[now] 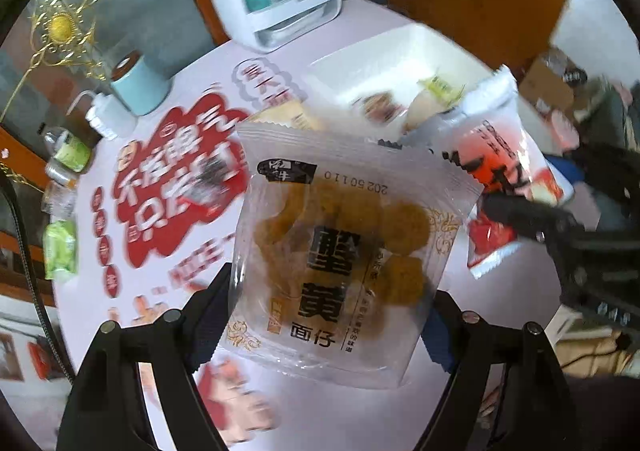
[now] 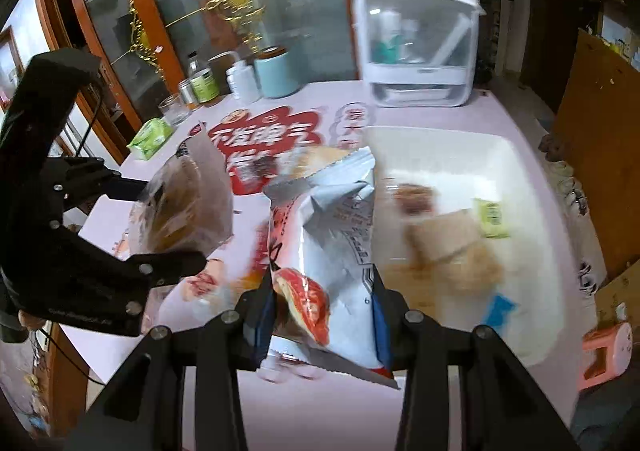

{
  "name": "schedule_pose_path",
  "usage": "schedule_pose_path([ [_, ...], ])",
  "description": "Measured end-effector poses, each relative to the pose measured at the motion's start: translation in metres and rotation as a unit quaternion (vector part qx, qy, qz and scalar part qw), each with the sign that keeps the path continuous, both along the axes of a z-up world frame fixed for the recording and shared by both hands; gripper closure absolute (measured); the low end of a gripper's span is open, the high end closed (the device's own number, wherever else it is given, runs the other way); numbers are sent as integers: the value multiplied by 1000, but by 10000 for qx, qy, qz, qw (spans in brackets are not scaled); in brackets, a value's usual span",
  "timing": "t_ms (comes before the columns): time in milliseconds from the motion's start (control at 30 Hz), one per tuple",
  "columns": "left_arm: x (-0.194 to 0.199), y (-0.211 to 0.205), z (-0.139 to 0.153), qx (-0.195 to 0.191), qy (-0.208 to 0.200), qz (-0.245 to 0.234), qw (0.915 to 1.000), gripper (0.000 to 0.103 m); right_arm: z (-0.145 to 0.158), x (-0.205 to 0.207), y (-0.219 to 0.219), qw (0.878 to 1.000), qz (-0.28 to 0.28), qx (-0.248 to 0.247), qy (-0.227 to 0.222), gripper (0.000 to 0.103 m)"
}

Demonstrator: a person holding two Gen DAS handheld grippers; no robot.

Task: Organize snacks
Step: 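Carry both bags over the white tray and open both grippers, then withdraw both tools from the tray toward the remaining snacks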

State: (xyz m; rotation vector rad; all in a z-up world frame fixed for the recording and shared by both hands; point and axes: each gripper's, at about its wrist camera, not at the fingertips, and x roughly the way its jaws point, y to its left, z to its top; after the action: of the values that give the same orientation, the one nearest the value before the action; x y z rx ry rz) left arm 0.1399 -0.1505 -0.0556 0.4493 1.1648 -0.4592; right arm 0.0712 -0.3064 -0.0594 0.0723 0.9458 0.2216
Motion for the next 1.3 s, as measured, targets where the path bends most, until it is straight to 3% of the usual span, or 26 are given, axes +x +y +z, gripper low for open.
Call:
schedule_pose_path([
  [133, 2, -64, -8, -260, 60, 224, 9994, 22, 4, 9, -57, 9998, -165, -135, -59, 62],
  [267, 3, -116, -19, -252, -85, 454, 9986, 22, 5, 30, -103, 9993, -347, -100, -102, 62],
  [433, 15, -155, -31, -290, -161, 930, 9951, 22, 1, 69, -139, 9986, -503, -71, -147, 62],
  [633, 38, -176, -44, -93, -484, 1252, 9909, 21, -20, 119, -151, 9976, -685, -40, 2, 62],
  [1133, 60, -170, -68, -187, -274, 1713, 9847, 17, -65, 178, -153, 9959, -724, -6, 538, 60],
  [1200, 58, -169, -65, -200, -372, 1685, 9848, 9, -71, 181, -152, 9955, -713, 62, 618, 54],
  [1233, 56, -169, -61, -235, -501, 1646, 9848, 0, -72, 180, -151, 9957, -703, 57, 597, 43],
  [1267, 54, -169, -57, -271, -616, 1593, 9849, 0, -72, 180, -150, 9959, -701, 36, 567, 32],
  [1300, 51, -171, -52, -257, -735, 1528, 9852, 0, -71, 179, -148, 9962, -701, 7, 522, 30],
])
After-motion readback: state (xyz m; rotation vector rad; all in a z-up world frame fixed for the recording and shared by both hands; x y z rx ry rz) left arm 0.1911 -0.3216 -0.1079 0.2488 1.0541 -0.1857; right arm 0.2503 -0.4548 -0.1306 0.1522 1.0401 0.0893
